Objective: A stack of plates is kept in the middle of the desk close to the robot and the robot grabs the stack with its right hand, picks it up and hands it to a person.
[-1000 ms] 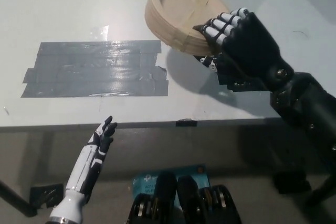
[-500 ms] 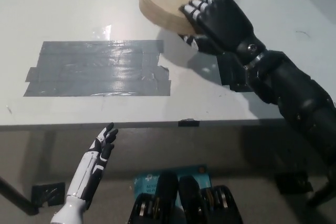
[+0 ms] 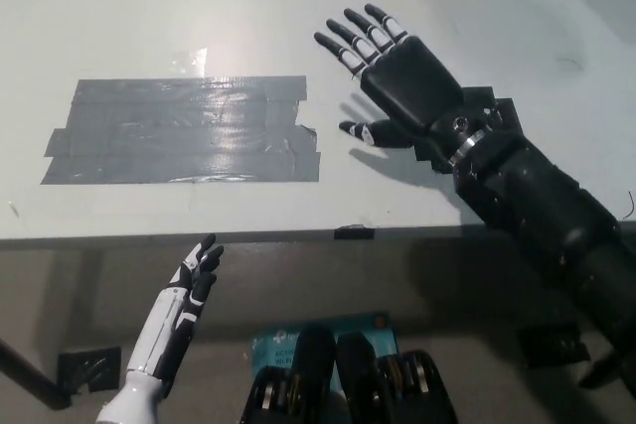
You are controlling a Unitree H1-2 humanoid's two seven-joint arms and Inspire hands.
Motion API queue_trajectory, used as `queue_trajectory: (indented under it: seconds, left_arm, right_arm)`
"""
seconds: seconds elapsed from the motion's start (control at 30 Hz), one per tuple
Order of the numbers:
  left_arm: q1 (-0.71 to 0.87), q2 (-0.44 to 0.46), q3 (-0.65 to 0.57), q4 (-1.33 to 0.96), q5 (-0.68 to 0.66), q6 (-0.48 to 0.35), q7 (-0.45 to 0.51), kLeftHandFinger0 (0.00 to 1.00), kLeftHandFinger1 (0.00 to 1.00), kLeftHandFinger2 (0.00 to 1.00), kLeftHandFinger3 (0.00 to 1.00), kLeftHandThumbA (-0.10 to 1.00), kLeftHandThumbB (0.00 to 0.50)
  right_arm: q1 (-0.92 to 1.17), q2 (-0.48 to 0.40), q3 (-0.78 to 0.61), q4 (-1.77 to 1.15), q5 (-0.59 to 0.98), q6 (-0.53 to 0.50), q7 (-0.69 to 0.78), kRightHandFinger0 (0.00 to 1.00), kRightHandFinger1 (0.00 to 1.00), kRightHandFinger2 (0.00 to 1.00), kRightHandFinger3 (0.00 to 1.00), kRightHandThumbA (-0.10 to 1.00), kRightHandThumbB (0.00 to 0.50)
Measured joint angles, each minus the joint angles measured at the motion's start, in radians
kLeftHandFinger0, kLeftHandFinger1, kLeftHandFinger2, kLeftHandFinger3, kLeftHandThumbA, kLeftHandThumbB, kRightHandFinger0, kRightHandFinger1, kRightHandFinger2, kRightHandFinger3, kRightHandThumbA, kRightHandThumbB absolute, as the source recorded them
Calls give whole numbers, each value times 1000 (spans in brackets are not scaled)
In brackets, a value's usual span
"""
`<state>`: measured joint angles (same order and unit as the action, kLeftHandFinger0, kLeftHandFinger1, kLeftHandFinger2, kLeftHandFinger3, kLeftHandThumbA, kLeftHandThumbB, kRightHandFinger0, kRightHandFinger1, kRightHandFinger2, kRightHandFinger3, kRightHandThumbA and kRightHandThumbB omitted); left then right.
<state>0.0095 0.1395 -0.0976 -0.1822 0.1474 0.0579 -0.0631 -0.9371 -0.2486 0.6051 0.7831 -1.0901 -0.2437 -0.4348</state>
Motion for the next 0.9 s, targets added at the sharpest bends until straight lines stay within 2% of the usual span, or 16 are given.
queue_trajectory:
  seconds: [0.17, 0.3, 0.33, 0.37, 0.4, 0.47, 0.57, 0.6, 0.63, 0.67, 0.73, 0.83, 0.87, 0.9]
  left_arm:
    - [-3, 0, 0, 0, 0, 1, 0, 1000, 1000, 1000, 1000, 1000, 0]
    - [-4, 0, -1, 0, 0, 2, 0, 1000, 1000, 1000, 1000, 1000, 0]
    - [-4, 0, -1, 1, 0, 2, 0, 1000, 1000, 1000, 1000, 1000, 0]
    - [-4, -1, -1, 1, 0, 2, 0, 1000, 1000, 1000, 1000, 1000, 0]
    - [-4, -1, -1, 1, 0, 2, 0, 1000, 1000, 1000, 1000, 1000, 0]
    - [-4, -1, -1, 2, 0, 3, 0, 1000, 1000, 1000, 1000, 1000, 0]
    - [-4, -1, -1, 4, 0, 4, 0, 1000, 1000, 1000, 1000, 1000, 0]
    - [-3, -1, -1, 5, 0, 4, 0, 1000, 1000, 1000, 1000, 1000, 0]
    - [-4, -1, -1, 6, 0, 4, 0, 1000, 1000, 1000, 1000, 1000, 0]
    - [-4, -1, -1, 6, 0, 4, 0, 1000, 1000, 1000, 1000, 1000, 0]
    - [-4, -1, -1, 8, 0, 4, 0, 1000, 1000, 1000, 1000, 1000, 0]
    - [-1, -1, -1, 13, 0, 4, 0, 1000, 1000, 1000, 1000, 1000, 0]
    - [1, -2, -1, 15, 0, 4, 1, 1000, 1000, 1000, 1000, 1000, 0]
    - [4, -2, -1, 17, 0, 4, 1, 1000, 1000, 1000, 1000, 1000, 0]
  right_arm:
    - [52, -15, -38, -156, 28, 32, 111, 1000, 1000, 1000, 1000, 839, 500]
    - [108, -38, -78, -321, 56, 55, 184, 1000, 1000, 1000, 1000, 895, 500]
    - [120, -42, -85, -347, 59, 59, 193, 1000, 1000, 1000, 1000, 934, 471]
    - [146, -50, -98, -400, 69, 66, 211, 1000, 1000, 1000, 1000, 940, 468]
    - [157, -53, -101, -415, 72, 68, 215, 1000, 1000, 1000, 1000, 1000, 461]
    - [208, -62, -115, -502, 88, 80, 238, 1000, 1000, 1000, 1000, 1000, 437]
    - [284, -73, -133, -602, 106, 94, 258, 1000, 1000, 1000, 1000, 1000, 362]
    - [335, -77, -141, -651, 118, 99, 264, 1000, 1000, 1000, 1000, 1000, 358]
    - [366, -80, -146, -686, 129, 102, 269, 1000, 1000, 1000, 1000, 992, 301]
    - [391, -82, -150, -710, 135, 103, 271, 1000, 1000, 1000, 1000, 970, 292]
    - [451, -83, -159, -766, 154, 104, 273, 1000, 1000, 1000, 1000, 998, 291]
    - [600, -81, -186, -875, 209, 103, 273, 1000, 1000, 1000, 1000, 1000, 251]
    - [656, -78, -196, -908, 231, 102, 273, 1000, 1000, 1000, 1000, 1000, 253]
    - [708, -75, -204, -928, 251, 100, 272, 1000, 1000, 1000, 1000, 1000, 216]
